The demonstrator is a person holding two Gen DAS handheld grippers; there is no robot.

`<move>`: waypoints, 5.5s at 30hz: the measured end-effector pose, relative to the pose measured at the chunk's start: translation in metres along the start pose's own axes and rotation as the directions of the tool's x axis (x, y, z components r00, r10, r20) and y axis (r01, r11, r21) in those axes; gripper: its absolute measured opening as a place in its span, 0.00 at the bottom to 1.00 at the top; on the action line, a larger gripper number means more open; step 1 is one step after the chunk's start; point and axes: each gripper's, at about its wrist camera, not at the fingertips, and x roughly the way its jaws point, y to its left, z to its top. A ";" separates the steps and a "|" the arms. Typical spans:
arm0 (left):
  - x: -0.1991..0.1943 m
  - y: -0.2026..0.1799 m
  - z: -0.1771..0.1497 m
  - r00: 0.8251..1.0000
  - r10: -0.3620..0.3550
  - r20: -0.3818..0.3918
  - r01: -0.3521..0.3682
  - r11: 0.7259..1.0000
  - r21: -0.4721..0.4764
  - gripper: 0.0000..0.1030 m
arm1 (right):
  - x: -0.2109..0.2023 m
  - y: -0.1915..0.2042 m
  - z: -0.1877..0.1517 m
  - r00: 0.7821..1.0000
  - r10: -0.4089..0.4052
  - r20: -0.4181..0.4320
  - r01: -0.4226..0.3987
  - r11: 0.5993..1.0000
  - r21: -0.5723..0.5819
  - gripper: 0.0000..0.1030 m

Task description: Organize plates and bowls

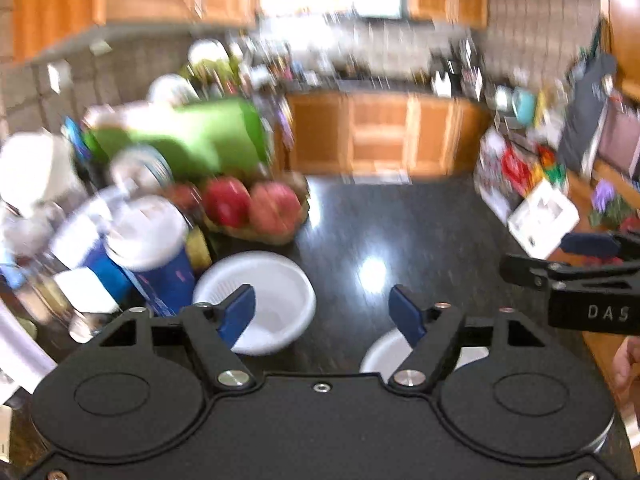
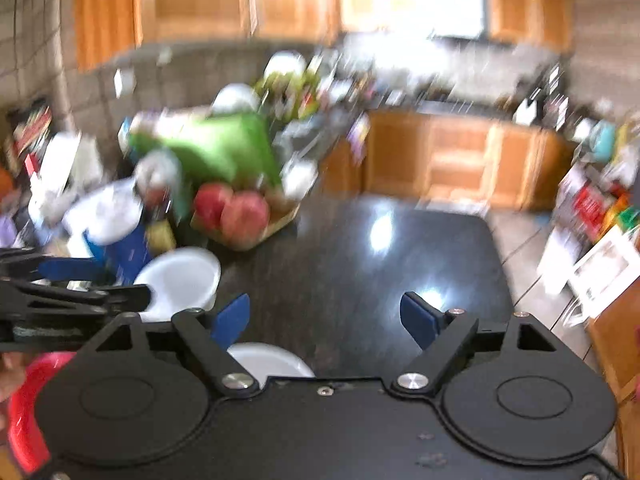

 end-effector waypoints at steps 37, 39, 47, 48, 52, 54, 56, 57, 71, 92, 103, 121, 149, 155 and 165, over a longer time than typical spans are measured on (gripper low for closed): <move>0.078 0.104 0.004 0.944 0.013 -0.331 -0.081 0.978 -0.194 0.58 | 0.115 0.091 0.051 0.871 0.229 -0.434 -0.209 0.973 0.094 0.53; 0.086 0.105 0.004 0.938 -0.003 -0.346 -0.069 0.978 -0.195 0.58 | 0.124 0.095 0.051 0.868 0.228 -0.442 -0.210 0.974 0.090 0.50; 0.110 0.109 0.004 0.918 -0.022 -0.397 -0.057 0.981 -0.187 0.46 | 0.167 0.090 0.051 0.844 0.256 -0.471 -0.203 0.966 0.162 0.39; 0.112 0.110 0.004 0.916 -0.024 -0.400 -0.057 0.980 -0.188 0.45 | 0.172 0.091 0.051 0.842 0.249 -0.479 -0.198 0.968 0.155 0.34; 0.120 0.111 0.005 0.911 -0.016 -0.412 -0.060 0.983 -0.172 0.37 | 0.193 0.092 0.051 0.829 0.237 -0.507 -0.194 0.971 0.137 0.33; 0.123 0.110 0.005 0.908 -0.023 -0.418 -0.052 0.984 -0.169 0.37 | 0.203 0.091 0.050 0.815 0.255 -0.520 -0.204 0.967 0.155 0.33; 0.126 0.110 0.005 0.904 -0.028 -0.427 -0.047 0.985 -0.166 0.37 | 0.212 0.091 0.051 0.807 0.265 -0.528 -0.210 0.964 0.162 0.33; 0.127 0.110 0.004 0.902 -0.029 -0.431 -0.046 0.985 -0.163 0.37 | 0.215 0.091 0.051 0.806 0.263 -0.530 -0.210 0.965 0.158 0.33; 0.136 0.106 0.005 0.892 -0.004 -0.452 -0.067 0.988 -0.141 0.37 | 0.239 0.102 0.042 0.797 0.237 -0.556 -0.232 0.969 0.080 0.28; 0.133 0.100 0.012 0.896 -0.010 -0.444 -0.050 0.991 -0.123 0.36 | 0.226 0.110 0.038 0.821 0.195 -0.536 -0.222 0.975 0.014 0.22; 0.142 0.098 0.007 0.881 -0.005 -0.472 -0.059 0.991 -0.121 0.20 | 0.229 0.104 0.029 0.804 0.185 -0.565 -0.198 0.979 0.038 0.18; 0.093 0.082 0.023 0.909 -0.007 -0.417 -0.040 0.994 -0.102 0.20 | 0.172 0.099 0.047 0.840 0.192 -0.507 -0.191 0.980 0.055 0.19; 0.040 -0.022 0.013 0.908 -0.089 -0.409 0.102 0.995 0.009 0.20 | 0.031 0.019 0.009 0.890 0.100 -0.446 -0.077 0.995 0.068 0.19; 0.051 -0.029 -0.002 0.892 -0.085 -0.445 0.095 0.995 0.001 0.20 | 0.042 0.016 -0.008 0.866 0.104 -0.488 -0.072 0.994 0.083 0.19; 0.066 -0.029 -0.019 0.868 -0.086 -0.488 0.091 0.996 -0.014 0.20 | 0.059 0.015 -0.022 0.838 0.105 -0.536 -0.069 0.994 0.087 0.19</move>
